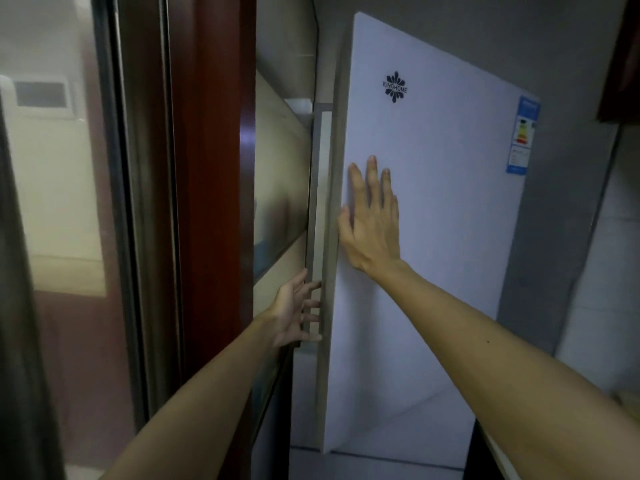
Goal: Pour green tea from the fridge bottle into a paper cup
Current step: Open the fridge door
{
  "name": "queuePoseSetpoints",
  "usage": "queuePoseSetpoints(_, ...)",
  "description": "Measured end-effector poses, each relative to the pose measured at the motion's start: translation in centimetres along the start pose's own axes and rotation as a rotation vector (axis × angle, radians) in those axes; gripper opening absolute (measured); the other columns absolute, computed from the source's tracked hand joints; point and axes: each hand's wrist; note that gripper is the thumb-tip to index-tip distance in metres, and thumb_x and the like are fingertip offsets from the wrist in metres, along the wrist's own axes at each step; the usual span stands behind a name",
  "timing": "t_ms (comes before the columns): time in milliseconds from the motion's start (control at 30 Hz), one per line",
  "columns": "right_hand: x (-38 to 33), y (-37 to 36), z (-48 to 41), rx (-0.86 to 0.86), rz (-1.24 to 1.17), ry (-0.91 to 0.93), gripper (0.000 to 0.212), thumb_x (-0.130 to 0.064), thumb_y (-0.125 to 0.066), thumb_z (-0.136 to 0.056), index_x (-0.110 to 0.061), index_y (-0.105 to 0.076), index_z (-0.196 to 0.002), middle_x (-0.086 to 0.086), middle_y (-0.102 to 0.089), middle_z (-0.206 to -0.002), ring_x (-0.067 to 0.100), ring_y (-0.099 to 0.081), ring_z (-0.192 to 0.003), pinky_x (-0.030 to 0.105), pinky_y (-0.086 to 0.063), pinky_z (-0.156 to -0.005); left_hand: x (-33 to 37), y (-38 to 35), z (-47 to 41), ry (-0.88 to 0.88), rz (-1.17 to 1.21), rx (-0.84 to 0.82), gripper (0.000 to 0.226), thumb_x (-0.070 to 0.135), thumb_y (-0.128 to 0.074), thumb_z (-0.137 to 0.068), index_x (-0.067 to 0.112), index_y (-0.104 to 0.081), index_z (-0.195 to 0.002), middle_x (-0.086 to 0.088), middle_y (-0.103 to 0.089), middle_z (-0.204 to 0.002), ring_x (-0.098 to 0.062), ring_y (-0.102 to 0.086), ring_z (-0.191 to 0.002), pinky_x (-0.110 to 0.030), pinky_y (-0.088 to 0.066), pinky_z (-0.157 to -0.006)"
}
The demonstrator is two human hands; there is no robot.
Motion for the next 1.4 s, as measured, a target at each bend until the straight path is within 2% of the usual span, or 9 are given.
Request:
queuePoseSetpoints(100,0.7,2.1,1.0,0.019,-0.01,0.01,0.066,-0.037,-0.028,-0.094,-0.022,-0.009,-0.155,0.007,0.003,-0.164,0.03,0.004,-0.15,0.058,-0.02,-0.116,0.0,-1.4,1.6,-0.006,-0.054,0.01,0.06,0.063,-0.034,-0.091,0.03,-0.044,-0.141,-0.017,-0.047,-0.136,-0.04,-0.04,-0.132,-0.058,-0.034,-0.106)
queuePoseSetpoints(233,1.4,5.0,2.2,0.016,-0.025,0.037,0.066,-0.036,-0.029,-0.095,-0.02,-0.01,-0.155,0.007,0.001,-0.164,0.03,0.001,-0.15,0.051,-0.02,-0.119,-0.4,-2.7,2.7,-0.016,-0.125,0.061,0.057,0.061,-0.038,-0.09,0.022,-0.056,-0.127,-0.012,-0.06,-0.103,-0.03,-0.059,-0.096,-0.05,-0.038,-0.098)
queuePoseSetpoints(533,1.7,11.7,5.4,0.046,-0.128,-0.028,0.073,-0.033,-0.038,-0.089,-0.012,-0.013,-0.154,0.013,-0.005,-0.162,0.033,-0.005,-0.149,0.049,-0.02,-0.119,-2.4,-7.3,6.5,0.109,-0.147,-0.088,0.051,0.043,-0.056,-0.072,0.027,-0.062,-0.121,-0.013,-0.058,-0.127,-0.033,-0.052,-0.119,-0.064,-0.008,-0.114)
queuePoseSetpoints(633,2.3,14.4,6.8,0.073,-0.133,-0.048,0.079,-0.043,-0.04,-0.089,-0.009,-0.01,-0.154,0.015,-0.006,-0.162,0.032,-0.008,-0.149,0.047,-0.017,-0.12,-3.1,-9.1,7.9,0.123,-0.115,-0.159,0.044,0.039,-0.054,-0.082,0.027,-0.061,-0.124,-0.015,-0.058,-0.129,-0.035,-0.053,-0.122,-0.064,-0.017,-0.11)
queuePoseSetpoints(767,3.5,18.1,8.4,0.101,-0.103,-0.088,0.083,-0.032,-0.051,-0.089,-0.004,-0.006,-0.153,0.019,-0.009,-0.16,0.032,-0.011,-0.148,0.044,-0.019,-0.12,-4.2,-12.4,9.2,0.094,-0.08,-0.17,0.047,0.039,-0.049,-0.086,0.016,-0.064,-0.124,-0.021,-0.061,-0.124,-0.041,-0.057,-0.118,-0.054,-0.04,-0.099)
queuePoseSetpoints(967,7.0,24.2,10.7,0.09,0.072,-0.063,0.082,-0.018,-0.052,-0.089,0.002,-0.004,-0.152,0.021,-0.011,-0.16,0.032,-0.021,-0.145,0.039,-0.035,-0.112,-4.3,-20.6,9.2,-0.083,-0.085,0.135,0.04,0.036,-0.039,-0.092,0.007,-0.065,-0.085,-0.014,-0.061,-0.079,-0.026,-0.058,-0.069,-0.032,-0.044,-0.068)
queuePoseSetpoints(1200,11.3,29.6,12.7,0.096,0.151,-0.136,0.083,-0.017,-0.048,-0.091,0.0,0.006,-0.152,0.02,-0.006,-0.16,0.036,-0.034,-0.138,0.044,-0.052,-0.091,-6.4,-28.8,7.5,-0.102,0.015,0.09,0.025,0.033,-0.038,-0.096,0.022,-0.056,-0.108,-0.009,-0.053,-0.09,-0.018,-0.049,-0.07,-0.029,-0.038,-0.064)
queuePoseSetpoints(1300,13.6,31.6,13.5,0.108,0.221,-0.168,0.082,-0.016,-0.044,-0.09,-0.003,0.007,-0.153,0.018,-0.005,-0.161,0.038,-0.035,-0.136,0.048,-0.054,-0.084,-7.7,-32.0,7.1,-0.061,0.0,-0.013,0.031,0.04,-0.04,-0.093,0.018,-0.061,-0.101,-0.011,-0.057,-0.089,-0.02,-0.052,-0.068,-0.028,-0.039,-0.061)
queuePoseSetpoints(1400,15.8,33.5,14.0,0.107,0.251,-0.149,0.083,-0.011,-0.043,-0.089,-0.014,0.008,-0.154,0.015,-0.002,-0.16,0.04,-0.047,-0.121,0.047,-0.055,-0.08,-9.2,-35.2,6.1,-0.063,-0.05,-0.106,0.061,0.05,-0.049,-0.085,0.013,-0.054,-0.134,-0.012,-0.054,-0.135,-0.029,-0.054,-0.118,-0.041,-0.042,-0.102)
Point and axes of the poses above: each hand's wrist, its own z-axis away from the middle knuckle, its own y-axis out of the back of the hand, x = y × z
